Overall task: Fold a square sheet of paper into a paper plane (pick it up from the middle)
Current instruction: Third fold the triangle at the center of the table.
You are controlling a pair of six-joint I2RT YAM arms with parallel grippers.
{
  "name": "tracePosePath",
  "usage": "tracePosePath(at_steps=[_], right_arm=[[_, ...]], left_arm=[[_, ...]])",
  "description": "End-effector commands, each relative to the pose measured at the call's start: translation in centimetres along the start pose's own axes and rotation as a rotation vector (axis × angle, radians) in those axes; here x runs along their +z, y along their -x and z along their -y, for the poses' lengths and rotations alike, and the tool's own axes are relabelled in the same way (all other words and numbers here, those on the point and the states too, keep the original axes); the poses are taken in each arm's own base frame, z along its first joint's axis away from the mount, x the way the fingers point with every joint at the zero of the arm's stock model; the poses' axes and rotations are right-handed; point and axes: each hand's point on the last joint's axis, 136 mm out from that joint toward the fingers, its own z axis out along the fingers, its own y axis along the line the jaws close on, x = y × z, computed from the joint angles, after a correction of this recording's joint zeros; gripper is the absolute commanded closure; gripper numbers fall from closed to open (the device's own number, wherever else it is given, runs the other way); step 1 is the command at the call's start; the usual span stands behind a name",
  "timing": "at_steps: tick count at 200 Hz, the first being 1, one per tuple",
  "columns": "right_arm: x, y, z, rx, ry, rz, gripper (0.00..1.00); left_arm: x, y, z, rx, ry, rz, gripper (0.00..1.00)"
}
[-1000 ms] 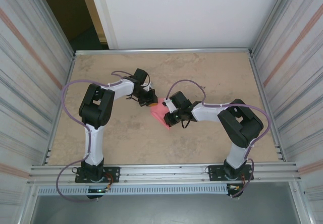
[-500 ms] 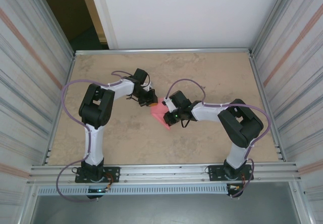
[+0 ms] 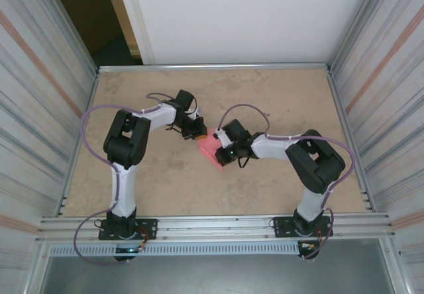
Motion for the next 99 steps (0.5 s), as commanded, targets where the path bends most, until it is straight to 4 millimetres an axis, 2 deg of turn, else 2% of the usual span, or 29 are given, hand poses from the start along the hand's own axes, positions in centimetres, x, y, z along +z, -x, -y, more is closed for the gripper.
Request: tracePosePath(at_steps=[1,20,47,52,62,99], right_arm=[[0.7,-0.7,0.0,0.028,-0.004,-0.044,0.94],[0.8,-0.9,0.1,0.03,-0.008,-0.052,0.94],[0.8,-1.0,0.3,0.035,-0.015,-0.057,0.94],[0.8,-1.0,0.4,0.038,-0.017,-0.058,0.94],[0.8,-1.1,0.4,0.038,-0.017,-0.061,0.94],[0.8,-1.1,0.4,0.05,-0.018,-0.06,0.94]], left_arm=[[1.6,-1.7,-2.0,-0.025,0.074,-0.071,0.9],[1.1,-1.4,-1.3,-0.015,0.063,-0.061,0.9],[-1.1,-0.1,0.6,-0.003,0.03,-0.005,0.89],[-2.5,0.3,1.7,0.009,0.013,0.03,0.89],[-3.7,0.7,2.2,0.006,0.002,0.071,0.88],[-6.6,-0.3,2.4,-0.036,-0.066,0.166,0.83]])
